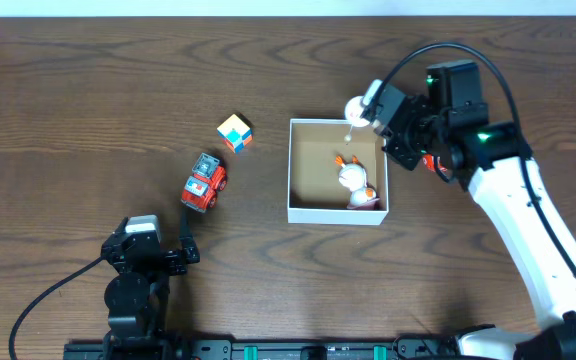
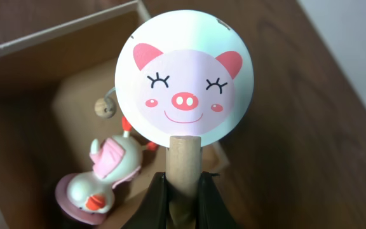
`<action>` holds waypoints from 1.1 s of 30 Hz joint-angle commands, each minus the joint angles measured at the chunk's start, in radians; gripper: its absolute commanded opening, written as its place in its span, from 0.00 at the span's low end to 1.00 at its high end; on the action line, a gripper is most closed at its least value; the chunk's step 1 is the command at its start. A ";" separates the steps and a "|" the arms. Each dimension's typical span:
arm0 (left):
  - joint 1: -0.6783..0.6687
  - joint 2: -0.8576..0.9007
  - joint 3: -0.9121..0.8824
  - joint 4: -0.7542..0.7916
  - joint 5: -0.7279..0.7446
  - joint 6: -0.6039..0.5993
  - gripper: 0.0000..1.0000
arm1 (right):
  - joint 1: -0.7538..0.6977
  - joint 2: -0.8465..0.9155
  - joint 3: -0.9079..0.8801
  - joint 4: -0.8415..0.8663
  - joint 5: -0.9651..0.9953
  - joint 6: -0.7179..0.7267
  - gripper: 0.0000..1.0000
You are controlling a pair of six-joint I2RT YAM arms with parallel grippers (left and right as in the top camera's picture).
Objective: Pack container
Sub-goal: 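Carry the rattle drum into the box and release it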
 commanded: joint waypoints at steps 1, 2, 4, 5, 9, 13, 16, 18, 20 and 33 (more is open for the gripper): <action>0.006 -0.005 -0.018 -0.021 0.006 0.014 0.98 | 0.022 0.062 0.012 0.000 -0.030 -0.038 0.01; 0.006 -0.005 -0.018 -0.021 0.006 0.014 0.98 | 0.024 0.082 0.012 -0.001 -0.040 -0.056 0.01; 0.005 -0.005 -0.018 -0.021 0.006 0.014 0.98 | 0.024 0.116 0.012 0.000 -0.055 -0.085 0.01; 0.005 -0.005 -0.018 -0.021 0.006 0.014 0.98 | 0.024 0.134 0.012 0.000 -0.061 -0.103 0.01; 0.005 -0.005 -0.018 -0.021 0.006 0.014 0.98 | 0.024 0.189 0.012 0.000 -0.062 -0.117 0.01; 0.006 -0.005 -0.018 -0.021 0.006 0.014 0.98 | 0.024 0.208 0.012 0.003 -0.062 -0.117 0.01; 0.006 -0.005 -0.018 -0.021 0.006 0.014 0.98 | 0.024 0.208 0.012 0.011 -0.062 -0.117 0.01; 0.006 -0.005 -0.018 -0.021 0.006 0.014 0.98 | 0.024 0.208 0.012 0.012 -0.062 -0.117 0.11; 0.006 -0.005 -0.018 -0.021 0.006 0.014 0.98 | 0.024 0.208 0.012 0.014 -0.062 -0.117 0.13; 0.006 -0.005 -0.018 -0.021 0.006 0.014 0.98 | 0.024 0.208 0.012 0.047 0.044 -0.116 0.40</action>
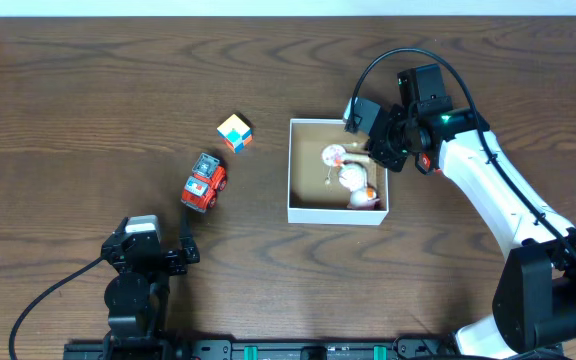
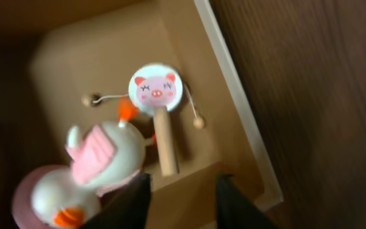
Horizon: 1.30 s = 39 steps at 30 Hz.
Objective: Pack container
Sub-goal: 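Carry the rattle drum into the box and release it, then move the right gripper to the red lettered ball and grasp it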
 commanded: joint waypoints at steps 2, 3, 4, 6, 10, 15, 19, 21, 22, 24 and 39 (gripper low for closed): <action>0.005 -0.005 -0.018 -0.021 0.006 0.014 0.98 | 0.016 0.000 0.013 0.026 0.025 0.003 0.40; 0.006 -0.005 -0.018 -0.021 0.006 0.014 0.98 | 0.016 -0.002 0.013 0.037 0.026 0.016 0.40; 0.006 -0.005 -0.018 -0.021 0.006 0.014 0.98 | 0.016 -0.005 0.014 0.051 0.026 0.040 0.40; 0.006 -0.005 -0.018 -0.021 0.006 0.014 0.98 | 0.016 -0.015 0.023 0.085 0.036 0.103 0.40; 0.005 -0.005 -0.018 -0.021 0.006 0.014 0.98 | 0.010 -0.049 0.067 0.126 0.267 0.315 0.46; 0.006 -0.005 -0.018 -0.021 0.006 0.014 0.98 | -0.029 -0.108 0.092 0.113 0.621 0.514 0.64; 0.006 -0.005 -0.018 -0.021 0.006 0.014 0.98 | -0.077 -0.122 0.092 0.057 0.626 0.537 0.64; 0.006 -0.005 -0.018 -0.021 0.006 0.014 0.98 | -0.113 -0.114 0.090 0.019 0.625 0.605 0.65; 0.006 -0.005 -0.018 -0.021 0.006 0.014 0.98 | -0.131 -0.109 0.090 0.003 0.620 0.639 0.65; 0.005 -0.005 -0.018 -0.021 0.006 0.014 0.98 | -0.179 -0.092 0.085 -0.019 0.587 0.702 0.67; 0.006 -0.005 -0.018 -0.021 0.006 0.014 0.98 | -0.269 0.105 0.081 -0.058 0.409 0.769 0.70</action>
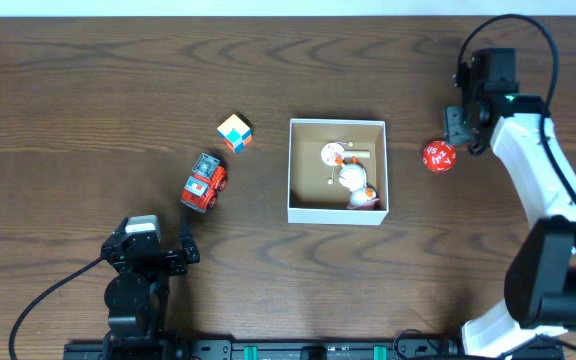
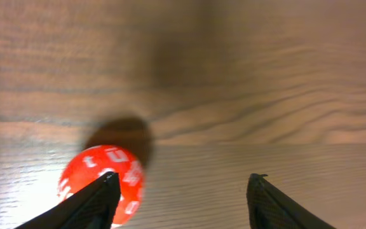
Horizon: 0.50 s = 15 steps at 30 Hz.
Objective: Pack container
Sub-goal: 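Move the right gripper to the red lettered ball and grasp it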
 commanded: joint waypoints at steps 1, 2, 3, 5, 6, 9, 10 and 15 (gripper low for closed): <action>0.006 -0.005 -0.018 -0.021 0.006 0.014 0.98 | 0.009 0.043 0.002 -0.018 -0.081 0.086 0.71; 0.005 -0.005 -0.018 -0.021 0.006 0.014 0.98 | 0.011 0.054 0.002 -0.024 -0.084 0.116 0.73; 0.006 -0.005 -0.018 -0.021 0.006 0.014 0.98 | 0.012 0.064 0.002 -0.027 -0.084 0.145 0.74; 0.005 -0.005 -0.018 -0.021 0.006 0.014 0.98 | 0.013 0.079 0.002 -0.028 -0.094 0.173 0.78; 0.006 -0.005 -0.018 -0.021 0.006 0.014 0.98 | 0.013 0.084 0.002 -0.027 -0.106 0.173 0.79; 0.005 -0.005 -0.018 -0.021 0.006 0.014 0.98 | 0.013 0.097 0.002 -0.027 -0.146 0.173 0.80; 0.005 -0.005 -0.018 -0.021 0.006 0.014 0.98 | 0.013 0.103 0.002 -0.027 -0.158 0.173 0.80; 0.005 -0.005 -0.018 -0.021 0.006 0.014 0.98 | 0.013 0.130 0.000 -0.028 -0.217 0.173 0.78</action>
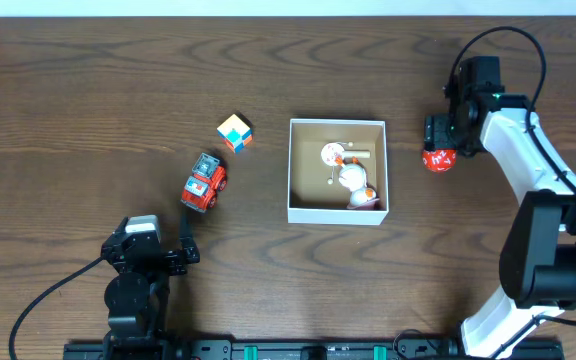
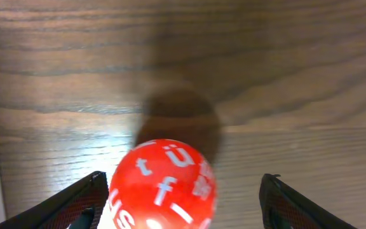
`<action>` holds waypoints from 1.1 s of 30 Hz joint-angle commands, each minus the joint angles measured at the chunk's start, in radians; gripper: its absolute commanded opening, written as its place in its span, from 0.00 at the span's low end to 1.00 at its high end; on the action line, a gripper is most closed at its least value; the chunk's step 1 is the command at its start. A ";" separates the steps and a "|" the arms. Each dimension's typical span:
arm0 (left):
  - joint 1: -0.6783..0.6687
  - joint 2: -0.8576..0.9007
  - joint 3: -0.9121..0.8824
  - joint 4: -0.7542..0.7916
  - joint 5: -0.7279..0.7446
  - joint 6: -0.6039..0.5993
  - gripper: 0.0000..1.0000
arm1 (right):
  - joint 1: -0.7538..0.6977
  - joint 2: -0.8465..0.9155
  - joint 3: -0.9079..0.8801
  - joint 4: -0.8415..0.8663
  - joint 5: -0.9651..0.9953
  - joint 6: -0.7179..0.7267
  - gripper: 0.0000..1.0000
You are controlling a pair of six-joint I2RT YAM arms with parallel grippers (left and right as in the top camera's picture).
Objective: Pack container
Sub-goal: 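Move the right gripper to the red lettered ball and grasp it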
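Observation:
The white box (image 1: 293,170) sits mid-table with a pig-face rattle (image 1: 334,153) and a duck toy (image 1: 354,182) inside. A red ball with white letters (image 2: 162,186) lies on the table right of the box, also seen from above as the red ball (image 1: 438,159). My right gripper (image 2: 183,207) is open, its fingers (image 2: 75,202) on either side of the ball, closer to the left one. A colourful cube (image 1: 234,132) and a red toy truck (image 1: 204,183) lie left of the box. My left gripper (image 1: 185,250) rests at the front left.
The box's white wall shows at the left edge of the right wrist view, close to the ball. The right arm's cable arcs over the table's back right. The left arm's base sits at the front edge.
My right gripper has shifted left toward the box, and the red ball now lies between its open fingers instead of off to the left side.
My right gripper held the pig rattle by its handle over the box's far corner. Then the rattle lay in the box beside the duck, with the gripper open above it. Later the gripper was open over the table by the red ball, and now it straddles the ball.

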 commanded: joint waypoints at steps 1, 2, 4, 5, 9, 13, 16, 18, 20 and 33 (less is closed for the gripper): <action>0.006 -0.005 -0.018 -0.021 0.006 0.014 0.98 | 0.010 0.035 0.000 -0.004 -0.078 0.022 0.77; 0.005 -0.005 -0.018 -0.021 0.006 0.014 0.98 | 0.010 0.041 -0.001 -0.005 -0.089 0.023 0.77; 0.005 -0.005 -0.018 -0.021 0.006 0.014 0.98 | 0.010 0.054 -0.001 -0.015 -0.100 0.023 0.78; 0.006 -0.005 -0.018 -0.021 0.006 0.014 0.98 | 0.010 0.061 -0.002 -0.018 -0.100 0.022 0.78; 0.006 -0.005 -0.018 -0.021 0.006 0.014 0.98 | 0.010 0.081 -0.002 -0.023 -0.100 0.022 0.73; 0.005 -0.005 -0.018 -0.021 0.006 0.014 0.98 | 0.010 0.087 -0.002 -0.023 -0.100 0.022 0.29; 0.005 -0.005 -0.018 -0.021 0.006 0.014 0.98 | 0.010 0.087 -0.002 -0.023 -0.092 0.021 0.11; 0.006 -0.005 -0.018 -0.021 0.006 0.014 0.98 | 0.010 0.086 -0.002 -0.023 -0.088 0.021 0.05; 0.005 -0.005 -0.018 -0.021 0.006 0.014 0.98 | 0.010 0.079 0.005 -0.035 -0.084 0.021 0.01; 0.005 -0.005 -0.018 -0.021 0.006 0.014 0.98 | 0.114 -0.079 0.296 -0.237 0.036 -0.130 0.01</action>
